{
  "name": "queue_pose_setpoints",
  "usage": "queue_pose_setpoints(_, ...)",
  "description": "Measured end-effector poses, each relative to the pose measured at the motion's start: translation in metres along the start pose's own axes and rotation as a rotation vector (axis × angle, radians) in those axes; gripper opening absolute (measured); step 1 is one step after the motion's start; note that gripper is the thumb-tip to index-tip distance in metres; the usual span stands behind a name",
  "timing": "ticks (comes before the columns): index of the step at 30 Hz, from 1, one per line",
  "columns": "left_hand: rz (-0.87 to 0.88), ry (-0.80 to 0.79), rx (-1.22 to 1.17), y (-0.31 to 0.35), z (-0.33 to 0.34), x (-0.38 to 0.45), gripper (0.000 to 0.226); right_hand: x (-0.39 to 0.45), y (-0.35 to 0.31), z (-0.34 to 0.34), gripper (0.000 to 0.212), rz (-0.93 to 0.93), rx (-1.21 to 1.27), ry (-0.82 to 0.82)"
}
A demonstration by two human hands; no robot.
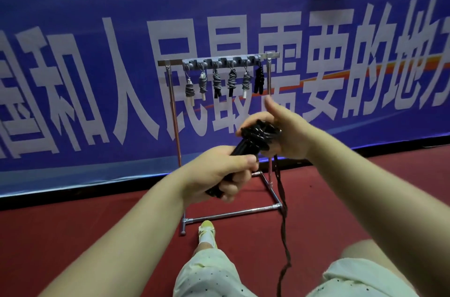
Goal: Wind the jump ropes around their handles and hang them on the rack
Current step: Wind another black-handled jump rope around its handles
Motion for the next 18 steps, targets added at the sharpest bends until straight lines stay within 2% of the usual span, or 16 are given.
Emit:
queue_pose_setpoints(3,0.005,0.080,-0.230,-0.008,-0.001,0.001,0.023,-0.003,0.012,0.013,0.090,-0.026,0.056,-0.015)
queue_pose_setpoints(5,0.010,0.126,-0.288,-0.011,-0.001,0.001,0.024,-0.003,0.020,0.016,0.089,0.019,-0.059,0.101)
queue_pose_setpoints(7,0.009,0.169,-0.317,-0.014,0.001,-0.001,0.038,-0.005,0.022,0.020,0.073,-0.017,-0.170,0.216)
queue_pose_setpoints(10,0.013,0.259,-0.348,-0.023,0.006,-0.013,0.059,-0.015,0.017,0.036,0.037,-0.022,-0.270,0.347)
queue_pose_setpoints(14,-0.034,0.398,-0.260,-0.035,0.006,-0.026,0.070,-0.023,0.030,0.046,0.047,0.100,-0.378,0.544)
queue_pose_setpoints(18,-0.092,0.538,-0.071,-0.039,-0.003,-0.029,0.049,-0.020,0.047,0.045,0.054,0.172,-0.380,0.665)
Point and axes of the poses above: each hand's wrist, its own x-axis towards the middle knuckle, its own z-axis out of the palm, y = z × x, the point moved 7 cm from there along x, towards the middle knuckle, and after that the axes turned 11 degrees about -y, right-handed, at the moved point
